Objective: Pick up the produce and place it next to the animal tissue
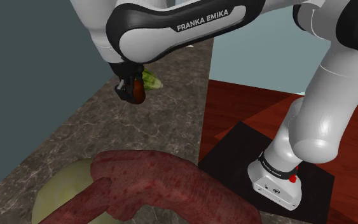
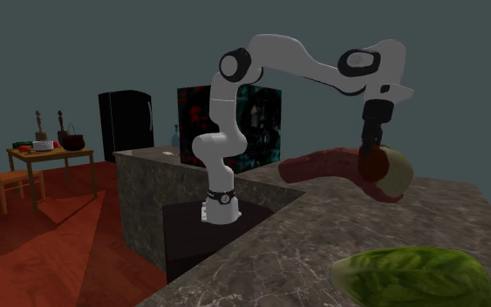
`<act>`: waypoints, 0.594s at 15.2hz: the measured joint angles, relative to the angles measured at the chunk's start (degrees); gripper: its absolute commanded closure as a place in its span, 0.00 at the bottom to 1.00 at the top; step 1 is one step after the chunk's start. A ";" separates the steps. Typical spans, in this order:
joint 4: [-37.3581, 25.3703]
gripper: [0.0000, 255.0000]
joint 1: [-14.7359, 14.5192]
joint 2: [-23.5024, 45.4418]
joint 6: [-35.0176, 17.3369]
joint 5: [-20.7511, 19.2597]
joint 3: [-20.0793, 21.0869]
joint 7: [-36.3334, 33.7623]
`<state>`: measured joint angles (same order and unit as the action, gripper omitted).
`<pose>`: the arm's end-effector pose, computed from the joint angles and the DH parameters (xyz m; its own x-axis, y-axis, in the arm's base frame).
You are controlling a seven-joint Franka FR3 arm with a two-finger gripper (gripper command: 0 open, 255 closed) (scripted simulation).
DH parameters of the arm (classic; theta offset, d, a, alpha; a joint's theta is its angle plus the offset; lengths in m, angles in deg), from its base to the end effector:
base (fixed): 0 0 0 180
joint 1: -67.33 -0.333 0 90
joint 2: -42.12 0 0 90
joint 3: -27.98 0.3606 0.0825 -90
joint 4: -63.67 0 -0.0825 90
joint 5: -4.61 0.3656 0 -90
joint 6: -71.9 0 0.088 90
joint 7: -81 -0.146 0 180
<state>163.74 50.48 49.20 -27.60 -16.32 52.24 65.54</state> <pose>0.4655 0.3309 0.5070 0.8653 0.4991 -0.0464 0.4864 -0.8136 0.3186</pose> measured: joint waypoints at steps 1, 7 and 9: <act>0.82 1.00 0.07 0.02 -0.82 -0.07 -0.05 -0.19; 4.31 1.00 0.13 0.94 -4.89 -0.82 -0.19 -1.70; 5.28 1.00 0.11 1.36 -6.13 -1.12 -0.23 -2.24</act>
<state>169.02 50.60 50.56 -33.73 -17.44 52.01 63.30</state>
